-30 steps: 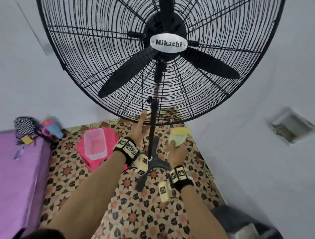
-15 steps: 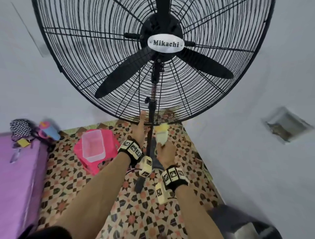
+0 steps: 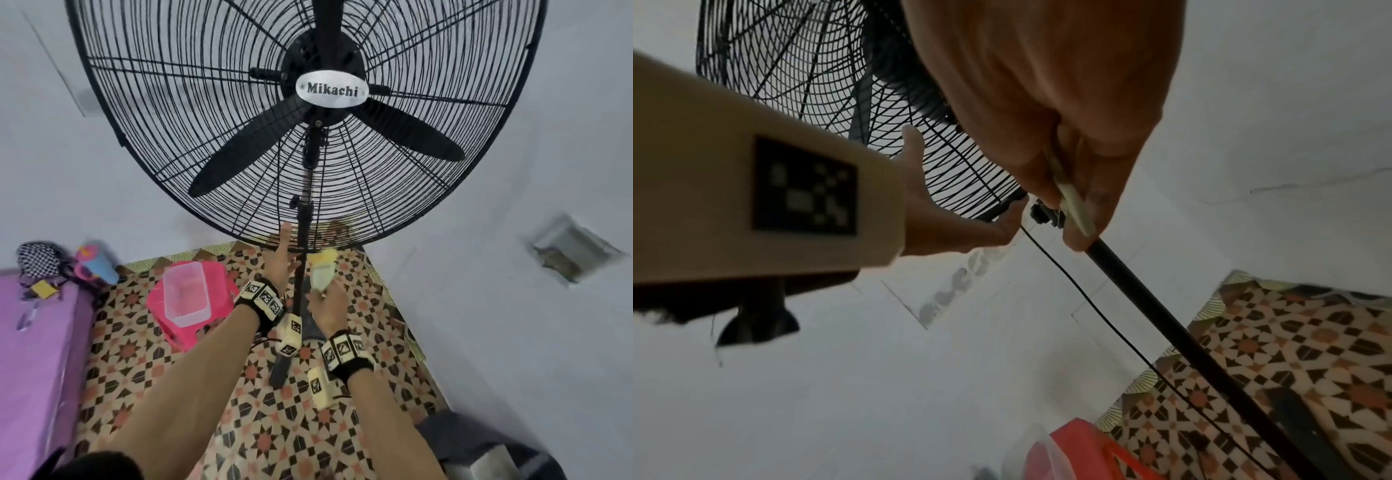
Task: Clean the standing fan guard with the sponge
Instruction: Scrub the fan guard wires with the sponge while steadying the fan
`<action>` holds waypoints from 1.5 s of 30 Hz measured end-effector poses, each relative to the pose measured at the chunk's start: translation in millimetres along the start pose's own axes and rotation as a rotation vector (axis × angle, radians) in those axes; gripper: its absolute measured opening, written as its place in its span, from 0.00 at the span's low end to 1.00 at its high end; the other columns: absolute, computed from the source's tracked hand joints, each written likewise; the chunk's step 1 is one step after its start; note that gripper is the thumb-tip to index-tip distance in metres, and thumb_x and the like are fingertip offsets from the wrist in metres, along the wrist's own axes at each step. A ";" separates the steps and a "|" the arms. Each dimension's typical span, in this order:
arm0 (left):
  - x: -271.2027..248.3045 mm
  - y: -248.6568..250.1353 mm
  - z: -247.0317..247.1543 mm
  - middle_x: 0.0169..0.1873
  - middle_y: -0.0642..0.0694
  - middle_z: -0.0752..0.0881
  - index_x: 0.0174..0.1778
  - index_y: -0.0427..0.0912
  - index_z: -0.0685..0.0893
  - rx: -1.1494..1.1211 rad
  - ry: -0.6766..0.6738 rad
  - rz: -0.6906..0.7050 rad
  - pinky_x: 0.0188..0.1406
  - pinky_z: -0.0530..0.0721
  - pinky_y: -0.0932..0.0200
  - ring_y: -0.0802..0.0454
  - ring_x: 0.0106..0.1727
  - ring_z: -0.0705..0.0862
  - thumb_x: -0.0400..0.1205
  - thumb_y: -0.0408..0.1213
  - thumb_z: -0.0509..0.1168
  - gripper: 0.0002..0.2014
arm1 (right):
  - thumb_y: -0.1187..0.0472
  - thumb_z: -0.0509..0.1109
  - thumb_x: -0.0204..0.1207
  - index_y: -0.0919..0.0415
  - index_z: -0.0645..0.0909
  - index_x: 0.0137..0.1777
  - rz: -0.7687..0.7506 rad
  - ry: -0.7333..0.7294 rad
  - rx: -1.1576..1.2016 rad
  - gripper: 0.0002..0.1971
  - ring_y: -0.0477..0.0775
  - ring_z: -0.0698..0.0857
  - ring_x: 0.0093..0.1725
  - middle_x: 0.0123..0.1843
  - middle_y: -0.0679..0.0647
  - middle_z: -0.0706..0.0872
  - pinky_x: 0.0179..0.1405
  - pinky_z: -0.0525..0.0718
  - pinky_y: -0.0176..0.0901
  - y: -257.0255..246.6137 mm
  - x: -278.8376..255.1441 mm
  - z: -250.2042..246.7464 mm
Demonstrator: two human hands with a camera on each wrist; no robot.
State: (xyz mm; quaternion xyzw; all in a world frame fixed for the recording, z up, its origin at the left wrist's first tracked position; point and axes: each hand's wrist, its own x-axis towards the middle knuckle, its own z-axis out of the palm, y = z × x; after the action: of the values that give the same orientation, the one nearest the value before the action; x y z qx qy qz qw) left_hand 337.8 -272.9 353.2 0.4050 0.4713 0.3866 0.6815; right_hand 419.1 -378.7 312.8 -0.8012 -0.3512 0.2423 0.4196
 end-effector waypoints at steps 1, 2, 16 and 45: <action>0.0 -0.2 -0.9 0.75 0.44 0.83 0.91 0.46 0.63 0.007 -0.016 0.011 0.72 0.85 0.48 0.48 0.70 0.86 0.68 0.86 0.62 0.62 | 0.62 0.71 0.85 0.66 0.82 0.55 0.013 0.009 0.006 0.07 0.55 0.90 0.41 0.47 0.57 0.90 0.40 0.91 0.50 4.6 0.9 1.1; 2.0 -1.6 -2.2 0.77 0.45 0.81 0.91 0.48 0.62 0.008 -0.030 0.014 0.74 0.83 0.46 0.46 0.71 0.85 0.69 0.85 0.62 0.61 | 0.62 0.71 0.85 0.68 0.83 0.58 0.066 0.056 0.048 0.09 0.55 0.90 0.44 0.50 0.56 0.90 0.40 0.89 0.45 6.4 5.1 -2.7; 11.3 -7.1 -0.8 0.71 0.48 0.81 0.93 0.43 0.56 -0.047 -0.027 0.029 0.56 0.86 0.59 0.58 0.61 0.86 0.64 0.86 0.65 0.69 | 0.63 0.70 0.86 0.71 0.84 0.62 -0.090 -0.085 -0.146 0.11 0.50 0.81 0.43 0.54 0.62 0.90 0.26 0.68 0.19 5.7 -8.4 7.2; 17.5 -12.7 10.4 0.73 0.48 0.81 0.87 0.46 0.70 -0.149 -0.247 -0.073 0.81 0.73 0.48 0.51 0.64 0.85 0.74 0.74 0.71 0.50 | 0.66 0.67 0.88 0.60 0.78 0.80 -0.304 0.145 -0.042 0.21 0.37 0.79 0.29 0.45 0.53 0.87 0.29 0.75 0.23 -27.0 -37.8 -38.7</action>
State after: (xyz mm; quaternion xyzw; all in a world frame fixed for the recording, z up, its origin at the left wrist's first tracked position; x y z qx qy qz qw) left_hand 354.0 -263.7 338.2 0.3804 0.3683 0.3424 0.7761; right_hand 411.8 -416.2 359.6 -0.7629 -0.4419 0.1102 0.4588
